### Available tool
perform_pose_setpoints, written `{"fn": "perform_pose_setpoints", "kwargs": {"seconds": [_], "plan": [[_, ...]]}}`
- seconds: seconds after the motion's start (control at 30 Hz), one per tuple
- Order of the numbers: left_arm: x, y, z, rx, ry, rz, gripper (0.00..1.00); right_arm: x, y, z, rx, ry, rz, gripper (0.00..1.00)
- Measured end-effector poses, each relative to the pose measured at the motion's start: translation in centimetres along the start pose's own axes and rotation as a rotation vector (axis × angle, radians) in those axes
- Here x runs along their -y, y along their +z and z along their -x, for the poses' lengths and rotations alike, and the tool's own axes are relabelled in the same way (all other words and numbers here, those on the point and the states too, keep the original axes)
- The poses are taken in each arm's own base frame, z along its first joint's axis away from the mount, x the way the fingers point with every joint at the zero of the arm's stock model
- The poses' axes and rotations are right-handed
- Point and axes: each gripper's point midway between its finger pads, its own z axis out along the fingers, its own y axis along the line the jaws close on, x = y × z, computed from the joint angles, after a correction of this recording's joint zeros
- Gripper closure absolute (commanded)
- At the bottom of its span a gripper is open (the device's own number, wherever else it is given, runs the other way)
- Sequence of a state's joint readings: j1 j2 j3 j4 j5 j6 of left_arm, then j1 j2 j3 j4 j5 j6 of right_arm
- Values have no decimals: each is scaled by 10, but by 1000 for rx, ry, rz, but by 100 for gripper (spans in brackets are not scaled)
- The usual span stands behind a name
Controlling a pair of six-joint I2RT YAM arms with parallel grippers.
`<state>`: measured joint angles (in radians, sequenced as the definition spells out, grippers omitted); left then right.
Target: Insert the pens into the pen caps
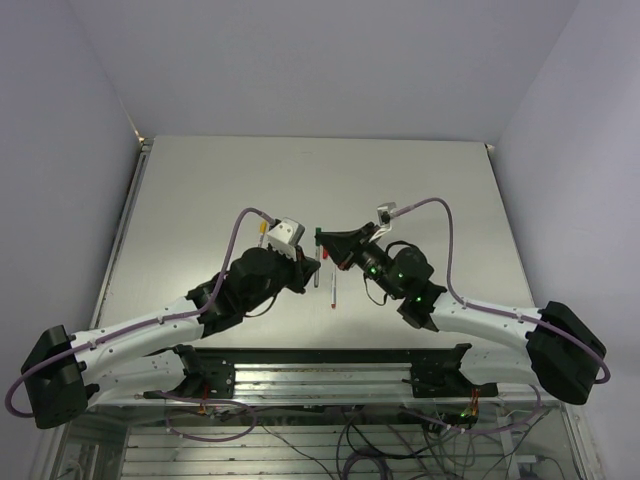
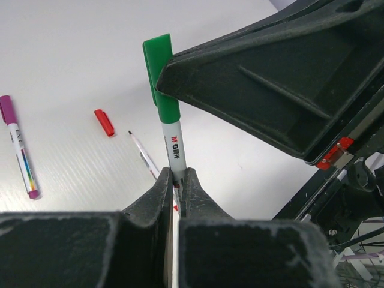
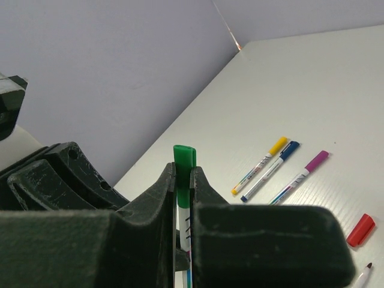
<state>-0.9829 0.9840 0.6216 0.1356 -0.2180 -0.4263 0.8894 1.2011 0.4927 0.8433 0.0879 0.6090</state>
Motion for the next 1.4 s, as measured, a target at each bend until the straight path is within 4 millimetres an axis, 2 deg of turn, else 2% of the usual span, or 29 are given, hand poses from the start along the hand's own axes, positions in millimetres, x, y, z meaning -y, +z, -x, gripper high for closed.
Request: {"fn": "perform_pose_setpoints", "kwargs": {"seconds": [0.07, 0.23, 0.37, 0.43, 0.47, 0.53, 0.67, 0.73, 0.83, 0.93, 1.03, 1.23, 1.4], "plan": [[-2, 0, -2, -9, 4, 7, 93, 1, 1, -2, -10, -9, -9, 96], [-7, 1, 0, -4, 5, 25, 93, -2, 6, 4, -28, -55, -45, 69], [-5, 4, 16, 48, -8, 24, 93, 6, 0, -6, -98, -117, -116, 44], [-7, 7, 11, 33, -7, 31, 93, 12, -2, 4, -87, -149, -166, 35], [-9, 9, 5, 19, -6, 38, 93, 13, -4, 13, -67, -163, -188, 28], [-16, 11, -9, -19, 1, 62, 93, 13, -8, 36, -6, -177, -224, 23], [-35, 15, -40, -108, 25, 132, 93, 13, -24, 78, 122, -176, -285, 19], [-45, 18, -49, -137, 32, 170, 93, 14, -32, 93, 173, -164, -316, 18], [-72, 28, -64, -198, 32, 252, 93, 22, -44, 107, 217, -151, -373, 18], [-106, 41, -77, -265, 13, 340, 92, 36, -52, 105, 216, -151, -436, 22], [-130, 54, -90, -328, -5, 397, 90, 52, -59, 95, 185, -161, -503, 26], [-140, 85, -97, -389, -15, 408, 89, 75, -71, 78, 135, -172, -609, 32], [-147, 101, -95, -409, -18, 416, 89, 88, -80, 70, 113, -174, -671, 36]]}}
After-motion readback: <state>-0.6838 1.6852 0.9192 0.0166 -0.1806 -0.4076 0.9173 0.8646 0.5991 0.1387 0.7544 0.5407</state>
